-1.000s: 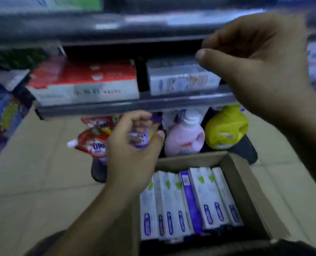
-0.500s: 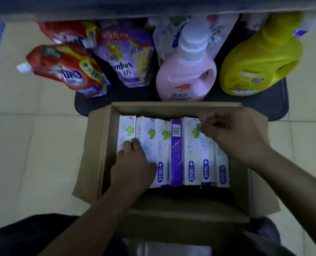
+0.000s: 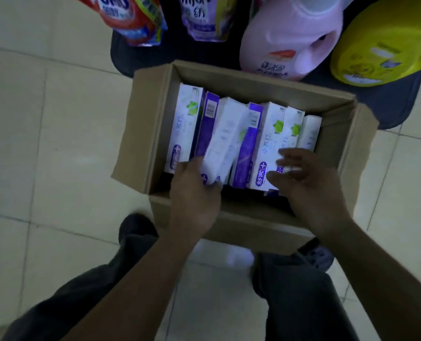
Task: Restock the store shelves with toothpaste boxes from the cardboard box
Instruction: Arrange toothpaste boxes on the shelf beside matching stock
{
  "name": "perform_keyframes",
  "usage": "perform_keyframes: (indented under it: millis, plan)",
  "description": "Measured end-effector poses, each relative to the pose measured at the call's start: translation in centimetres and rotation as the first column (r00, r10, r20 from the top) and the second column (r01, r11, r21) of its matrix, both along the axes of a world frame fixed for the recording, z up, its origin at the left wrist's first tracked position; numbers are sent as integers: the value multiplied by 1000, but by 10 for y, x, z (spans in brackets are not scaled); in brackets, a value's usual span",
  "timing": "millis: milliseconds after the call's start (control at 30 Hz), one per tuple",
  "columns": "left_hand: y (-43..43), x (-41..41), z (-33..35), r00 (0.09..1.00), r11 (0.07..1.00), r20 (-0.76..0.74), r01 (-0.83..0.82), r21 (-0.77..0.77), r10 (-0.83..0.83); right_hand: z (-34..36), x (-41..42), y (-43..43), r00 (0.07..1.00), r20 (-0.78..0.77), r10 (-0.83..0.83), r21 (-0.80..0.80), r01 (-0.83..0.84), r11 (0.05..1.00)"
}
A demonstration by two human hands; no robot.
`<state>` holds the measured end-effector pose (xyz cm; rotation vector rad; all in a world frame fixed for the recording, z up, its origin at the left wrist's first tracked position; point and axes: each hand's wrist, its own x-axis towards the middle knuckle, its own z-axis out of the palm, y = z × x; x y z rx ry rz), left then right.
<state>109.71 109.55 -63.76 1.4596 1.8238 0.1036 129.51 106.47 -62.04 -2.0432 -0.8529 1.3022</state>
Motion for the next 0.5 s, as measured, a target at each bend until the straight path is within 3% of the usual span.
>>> perform_keyframes:
  millis: [67, 133, 267, 400, 433, 500]
  plan:
    - [-7, -5, 22, 980, 990, 137, 140, 37, -143, 10, 7, 0, 990, -35, 139, 55, -136, 989]
    - [-10, -13, 40, 955, 983, 234, 179, 37, -183, 19, 13, 0, 964, -132, 231, 96, -220, 971]
    - [4, -24, 55, 921, 972, 323, 234, -18, -216, 37, 26, 5, 930, -227, 288, 192, -247, 950]
    - [10, -15, 47, 841, 938, 468, 340, -69, -271, 51, 43, 16, 950, -125, 287, 191, -261, 946]
    - [11, -12, 42, 826, 940, 521, 319, -122, -213, 53, 49, 16, 956, -93, 280, 177, -260, 949]
    - [20, -6, 28, 803, 952, 583, 68, -298, 126, 55, 63, 11, 963, -2, 268, 130, -266, 955]
